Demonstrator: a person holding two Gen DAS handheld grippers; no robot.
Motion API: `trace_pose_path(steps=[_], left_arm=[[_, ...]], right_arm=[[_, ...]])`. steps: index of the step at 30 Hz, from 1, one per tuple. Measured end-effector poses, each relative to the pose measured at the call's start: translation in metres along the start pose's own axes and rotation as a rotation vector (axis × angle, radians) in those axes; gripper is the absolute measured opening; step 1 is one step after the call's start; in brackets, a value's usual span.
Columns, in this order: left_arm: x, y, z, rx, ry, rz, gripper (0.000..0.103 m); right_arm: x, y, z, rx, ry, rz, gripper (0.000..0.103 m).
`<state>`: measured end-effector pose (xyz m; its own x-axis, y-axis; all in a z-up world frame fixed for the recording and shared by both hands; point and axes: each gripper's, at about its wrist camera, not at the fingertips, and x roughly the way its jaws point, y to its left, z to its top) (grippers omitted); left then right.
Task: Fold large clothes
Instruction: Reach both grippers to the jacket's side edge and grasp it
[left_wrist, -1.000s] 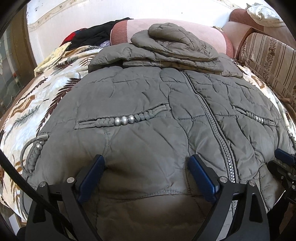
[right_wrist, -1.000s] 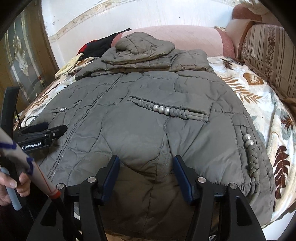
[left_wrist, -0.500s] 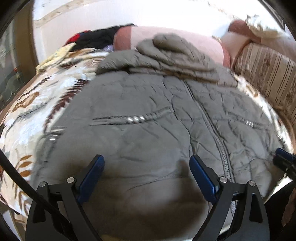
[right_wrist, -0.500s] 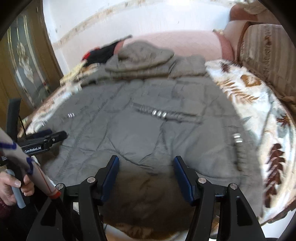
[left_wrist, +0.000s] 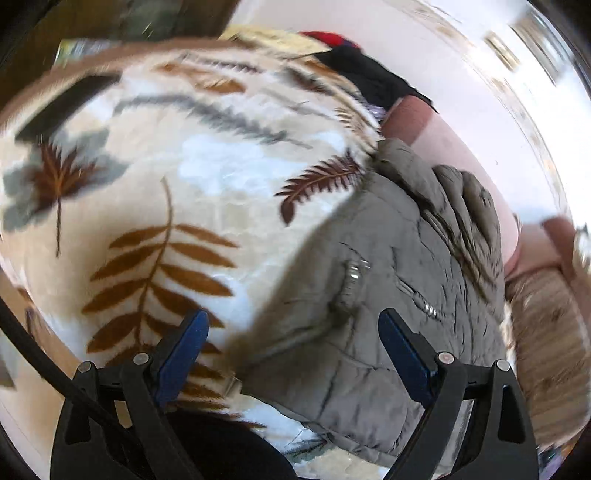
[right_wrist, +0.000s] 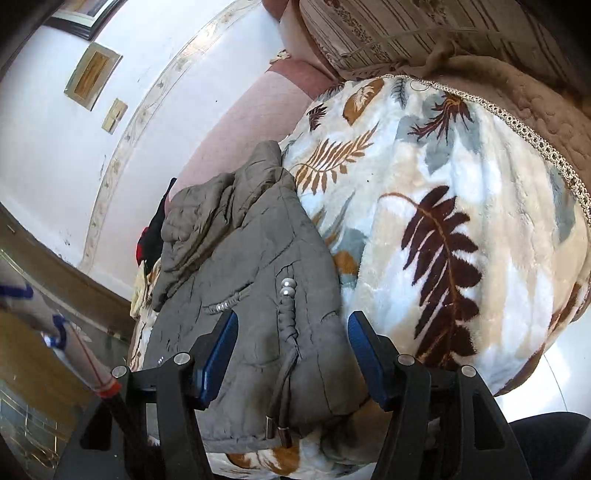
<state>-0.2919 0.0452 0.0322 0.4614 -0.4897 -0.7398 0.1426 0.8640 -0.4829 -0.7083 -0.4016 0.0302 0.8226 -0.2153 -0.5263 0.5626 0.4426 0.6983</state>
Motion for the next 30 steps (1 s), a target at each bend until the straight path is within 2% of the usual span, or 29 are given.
trace_pose_path(steps=[3,6,11,16,19,23,28,30], left_arm=[[0.008,0.012,0.004,-0.073,0.035,-0.031,0.093],[0.010,0.020,0.009,-0.118,0.030,-0.046,0.092],[0.018,0.009,0.016,-0.073,0.036,-0.044,0.092],[0.028,-0.006,0.017,-0.004,0.068,-0.074,0.092],[0.033,-0.012,0.016,0.029,0.090,-0.063,0.092],[0.030,-0.020,0.004,0.060,0.107,-0.049,0.092],[0.023,-0.033,-0.027,0.103,0.116,-0.065,0.092],[0.020,-0.042,-0.043,0.132,0.109,-0.107,0.092]], right_arm=[[0.005,0.008,0.000,-0.026,0.006,-0.015,0.067],[0.008,0.007,0.001,-0.030,0.008,-0.028,0.067],[0.013,-0.007,0.008,0.034,0.014,-0.008,0.067],[0.018,0.006,0.026,-0.037,-0.019,-0.020,0.067],[0.038,0.007,0.033,-0.050,0.048,-0.018,0.067],[0.049,0.002,0.024,-0.036,0.142,-0.018,0.067],[0.041,0.014,-0.008,-0.088,0.209,0.027,0.067],[0.036,0.019,-0.024,-0.105,0.219,0.055,0.067]])
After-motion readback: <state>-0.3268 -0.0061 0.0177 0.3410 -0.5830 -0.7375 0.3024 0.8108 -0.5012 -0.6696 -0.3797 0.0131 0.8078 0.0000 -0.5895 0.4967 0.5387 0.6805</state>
